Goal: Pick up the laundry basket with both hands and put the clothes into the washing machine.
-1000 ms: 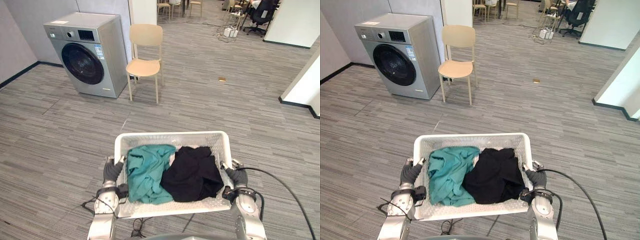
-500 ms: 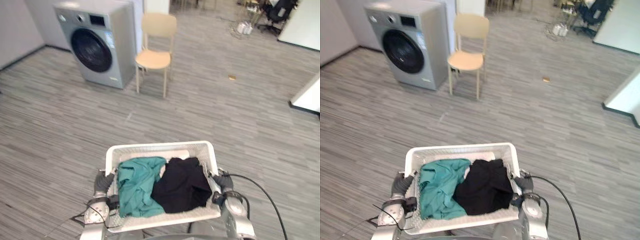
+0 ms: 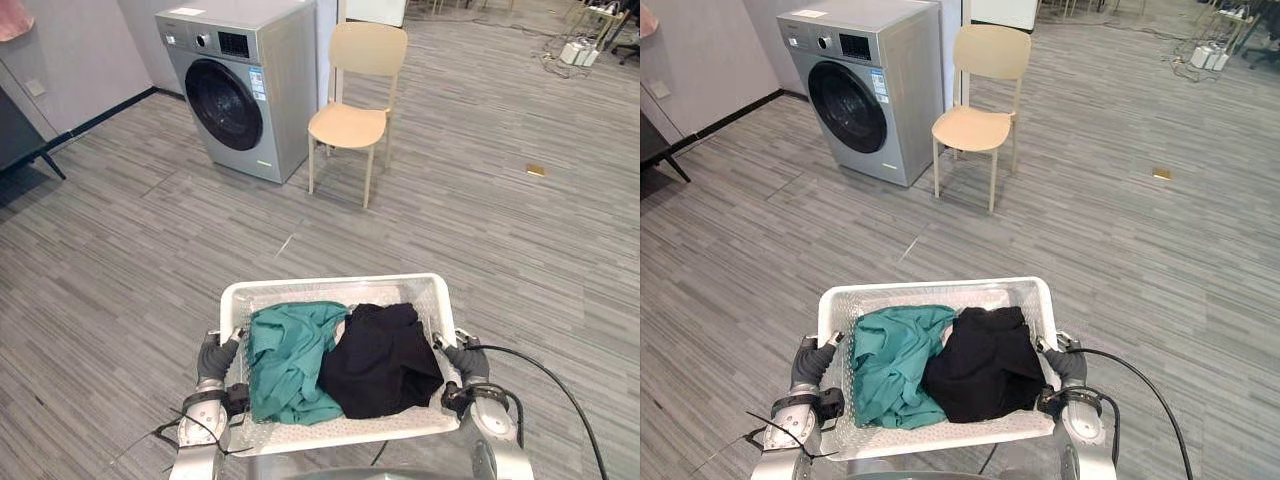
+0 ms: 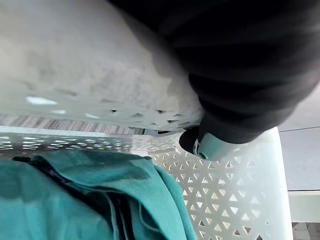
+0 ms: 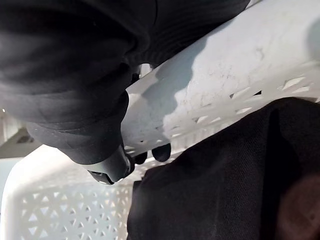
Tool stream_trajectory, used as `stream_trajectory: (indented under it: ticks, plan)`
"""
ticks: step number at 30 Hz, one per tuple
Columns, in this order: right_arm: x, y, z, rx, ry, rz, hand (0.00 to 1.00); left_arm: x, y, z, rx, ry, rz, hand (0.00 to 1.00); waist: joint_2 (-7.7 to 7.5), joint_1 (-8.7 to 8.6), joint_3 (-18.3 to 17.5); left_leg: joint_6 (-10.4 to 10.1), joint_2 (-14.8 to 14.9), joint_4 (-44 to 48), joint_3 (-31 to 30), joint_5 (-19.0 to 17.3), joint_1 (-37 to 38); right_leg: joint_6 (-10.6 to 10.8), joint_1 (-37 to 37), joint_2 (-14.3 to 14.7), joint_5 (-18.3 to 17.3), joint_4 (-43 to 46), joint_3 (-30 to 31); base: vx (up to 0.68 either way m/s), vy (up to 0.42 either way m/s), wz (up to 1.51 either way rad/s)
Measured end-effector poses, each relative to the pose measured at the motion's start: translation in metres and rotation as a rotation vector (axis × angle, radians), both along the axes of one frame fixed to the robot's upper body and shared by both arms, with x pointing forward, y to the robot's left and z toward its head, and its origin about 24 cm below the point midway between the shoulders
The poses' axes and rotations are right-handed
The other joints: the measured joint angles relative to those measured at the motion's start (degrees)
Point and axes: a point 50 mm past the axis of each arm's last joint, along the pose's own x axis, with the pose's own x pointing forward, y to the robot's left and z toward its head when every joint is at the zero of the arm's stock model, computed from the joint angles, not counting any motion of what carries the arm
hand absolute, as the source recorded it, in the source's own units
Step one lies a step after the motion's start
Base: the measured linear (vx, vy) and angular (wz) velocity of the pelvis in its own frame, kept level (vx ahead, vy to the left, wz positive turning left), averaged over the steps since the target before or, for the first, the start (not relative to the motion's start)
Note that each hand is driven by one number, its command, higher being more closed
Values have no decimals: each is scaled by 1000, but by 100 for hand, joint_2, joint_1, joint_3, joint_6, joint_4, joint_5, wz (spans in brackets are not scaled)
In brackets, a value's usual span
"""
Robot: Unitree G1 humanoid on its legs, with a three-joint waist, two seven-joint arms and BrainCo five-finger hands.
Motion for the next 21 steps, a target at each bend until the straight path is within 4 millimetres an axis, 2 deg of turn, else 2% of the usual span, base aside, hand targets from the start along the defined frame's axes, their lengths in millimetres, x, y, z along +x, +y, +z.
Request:
stream_trajectory:
  ticks: [1, 3, 4, 5, 6, 8, 9, 10, 11, 12, 13, 14, 15, 16, 17, 18, 19, 20, 21]
  plan:
    - [2, 0, 1, 7, -10, -2, 100, 3, 1, 2, 4, -12, -3, 100, -45, 66, 27, 25, -23, -469, 208, -34, -168, 0, 159, 1, 0, -165, -50, 480, 55, 23]
    - [4, -1, 3, 23, -27, -15, 100, 10, 1, 7, 12, -33, -20, 100, -196, 109, 118, -32, -481, -2077, 218, 55, -483, 6, 512, -15, -3, -326, -277, 637, 146, 49]
    - [4, -2, 4, 25, -34, -26, 100, 12, 1, 8, 12, -38, -26, 100, -224, 106, 99, -99, -892, -3447, 24, 599, -377, 49, 703, -28, -23, -307, -334, 601, 184, 45]
    - [6, -2, 3, 30, -33, -29, 100, 13, 2, 8, 13, -39, -23, 100, -393, 121, 149, 260, -1146, -3647, -107, 1188, -257, 173, 781, -102, -56, -262, -296, 594, 133, 63]
    - [12, 6, 2, 60, -38, -27, 100, 21, 9, 12, 35, -50, -14, 100, -810, 88, 164, 372, -1393, -3663, -29, 1095, -205, 213, 673, -339, -72, -104, -269, 546, 122, 37]
    - [25, 9, 11, 57, -81, -7, 100, 26, 13, 17, 36, -76, 6, 100, -775, 138, 201, 409, -1290, -3401, -153, 816, -230, 193, 527, -298, -60, -76, -152, 451, 127, 13]
    - [29, 11, 14, 63, -97, -7, 100, 29, 14, 20, 39, -90, 9, 100, -780, 172, 208, 399, -1290, -3176, -240, 574, -114, 215, 405, -316, -24, 218, -89, 329, 105, 4]
    - [28, 12, 15, 69, -109, -13, 100, 30, 15, 23, 50, -106, 5, 100, -783, 195, 227, 294, -1281, -2893, -318, 221, 90, 290, 242, -343, 351, 861, -97, 318, 89, 8]
    - [28, 13, 15, 75, -113, -16, 100, 30, 17, 24, 58, -113, 5, 100, -762, 213, 250, 173, -1283, -2754, -369, -12, 239, 429, 178, -361, 460, 1367, -90, 310, 119, 3]
    - [26, 16, 11, 92, -101, -22, 100, 27, 19, 24, 73, -109, -2, 100, -800, 263, 281, 9, -1292, -2652, -435, -396, 532, 1103, -93, -501, 900, 2432, -56, 323, 106, 0]
    - [23, 20, 5, 107, -76, -17, 100, 21, 23, 22, 94, -92, -2, 100, -819, 258, 284, -75, -1287, -2680, -415, -596, 731, 1558, -375, -640, 1509, 3142, -73, 420, 76, 3]
    - [20, 23, -1, 118, -46, -11, 100, 17, 25, 20, 105, -75, -8, 100, -951, 237, 194, -85, -1272, -2764, -442, -745, 913, 1622, -717, -718, 2322, 3728, -95, 376, -5, 0]
    - [20, 25, -2, 128, -48, -1, 100, 16, 26, 20, 109, -72, -7, 100, -980, 256, 173, -63, -1220, -2777, -437, -854, 958, 1609, -1120, -731, 2219, 4272, -92, 387, -41, -12]
    - [22, 28, 0, 132, -56, 12, 100, 14, 28, 20, 112, -70, 3, 100, -983, 265, 177, -9, -1184, -2773, -394, -907, 1006, 1583, -1505, -788, 1913, 4765, -82, 471, -14, -46]
    - [23, 31, 0, 120, -46, 30, 100, 10, 30, 16, 111, -44, 28, 100, -884, 252, 256, -13, -1134, -2911, -197, -1120, 1465, 1397, -2324, -889, 1090, 5368, -114, 485, -1, -52]
    - [22, 31, -1, 116, -37, 32, 100, 8, 30, 15, 109, -35, 31, 100, -836, 245, 287, -30, -1121, -3010, -85, -1191, 1737, 1187, -2497, -908, 880, 5321, -125, 449, 11, -52]
    - [20, 30, -2, 112, -31, 31, 100, 7, 29, 14, 106, -30, 30, 100, -753, 229, 326, -45, -1097, -3108, 0, -1252, 2017, 952, -2648, -913, 683, 5163, -168, 391, -25, -22]
    - [16, 27, -3, 104, -25, 29, 100, 6, 27, 13, 101, -27, 24, 100, -553, 111, 332, -112, -1012, -3279, 107, -1310, 2402, 580, -2906, -919, 464, 4421, -400, 510, -44, -10]
    - [17, 25, -1, 94, -33, 33, 100, 6, 26, 13, 96, -31, 23, 100, -432, 42, 267, -213, -990, -3492, 180, -1360, 2622, 338, -3167, -969, 440, 3153, -645, 518, -52, -7]
